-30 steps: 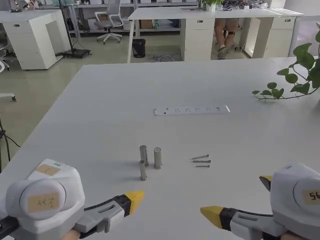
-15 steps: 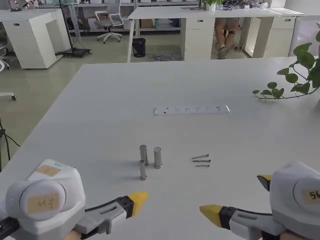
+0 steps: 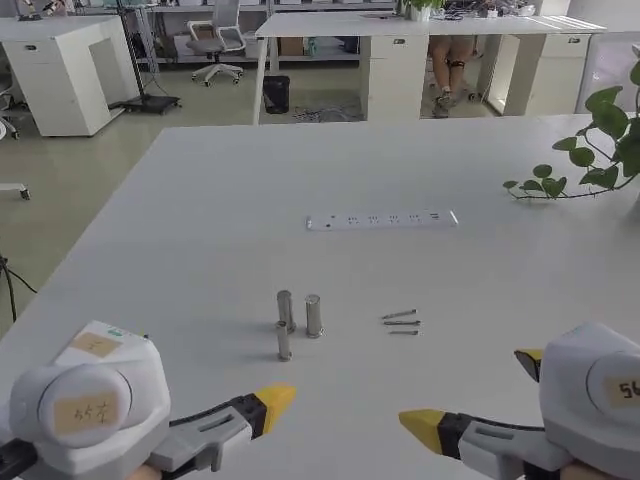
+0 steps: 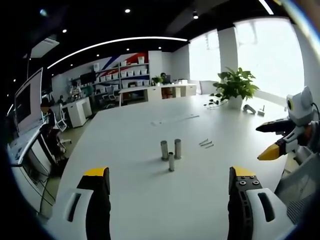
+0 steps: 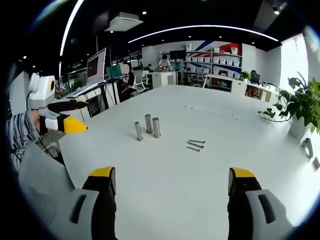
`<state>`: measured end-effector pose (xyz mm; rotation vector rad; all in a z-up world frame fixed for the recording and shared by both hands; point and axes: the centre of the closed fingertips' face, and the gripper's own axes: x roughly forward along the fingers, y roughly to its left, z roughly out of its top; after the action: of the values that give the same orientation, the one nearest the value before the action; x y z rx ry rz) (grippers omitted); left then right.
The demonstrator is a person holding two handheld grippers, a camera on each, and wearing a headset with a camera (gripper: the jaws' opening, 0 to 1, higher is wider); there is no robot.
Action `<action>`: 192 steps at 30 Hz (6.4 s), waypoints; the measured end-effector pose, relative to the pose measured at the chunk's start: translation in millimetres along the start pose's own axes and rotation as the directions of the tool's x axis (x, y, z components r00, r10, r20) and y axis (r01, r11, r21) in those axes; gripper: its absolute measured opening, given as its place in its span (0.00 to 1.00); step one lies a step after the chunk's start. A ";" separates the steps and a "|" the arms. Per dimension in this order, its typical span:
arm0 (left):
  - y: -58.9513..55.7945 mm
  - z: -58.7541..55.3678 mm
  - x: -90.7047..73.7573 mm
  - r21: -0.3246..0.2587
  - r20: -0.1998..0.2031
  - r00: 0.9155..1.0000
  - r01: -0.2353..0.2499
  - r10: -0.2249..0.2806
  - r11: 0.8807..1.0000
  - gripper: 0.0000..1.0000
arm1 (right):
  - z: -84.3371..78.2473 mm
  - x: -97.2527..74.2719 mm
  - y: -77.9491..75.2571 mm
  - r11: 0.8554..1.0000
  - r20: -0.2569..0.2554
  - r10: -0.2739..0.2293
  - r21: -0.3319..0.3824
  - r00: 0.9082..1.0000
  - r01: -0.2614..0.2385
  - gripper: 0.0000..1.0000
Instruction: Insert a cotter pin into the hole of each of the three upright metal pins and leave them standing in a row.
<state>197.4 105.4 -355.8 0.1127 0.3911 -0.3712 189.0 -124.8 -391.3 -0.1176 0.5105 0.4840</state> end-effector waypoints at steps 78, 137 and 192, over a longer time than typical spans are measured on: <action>-11.8 -54.8 164.2 0.043 -0.132 0.967 0.226 -0.219 0.973 0.05 | -7.4 60.7 -14.6 0.993 -0.055 0.095 0.075 0.994 -0.091 0.74; -71.9 -48.2 146.1 0.073 -0.130 0.952 0.289 -0.278 0.954 0.31 | -5.9 66.5 -40.1 0.989 -0.206 0.141 -0.017 0.968 -0.147 0.58; -28.5 -50.2 75.9 0.034 -0.167 0.968 0.195 -0.187 0.980 0.69 | -22.5 163.9 -58.5 0.782 -0.613 0.237 -0.340 0.754 -0.522 0.06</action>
<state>234.2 62.8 -432.7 0.1554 0.5574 -0.5646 331.7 -113.4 -492.7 -0.6747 0.9767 1.0165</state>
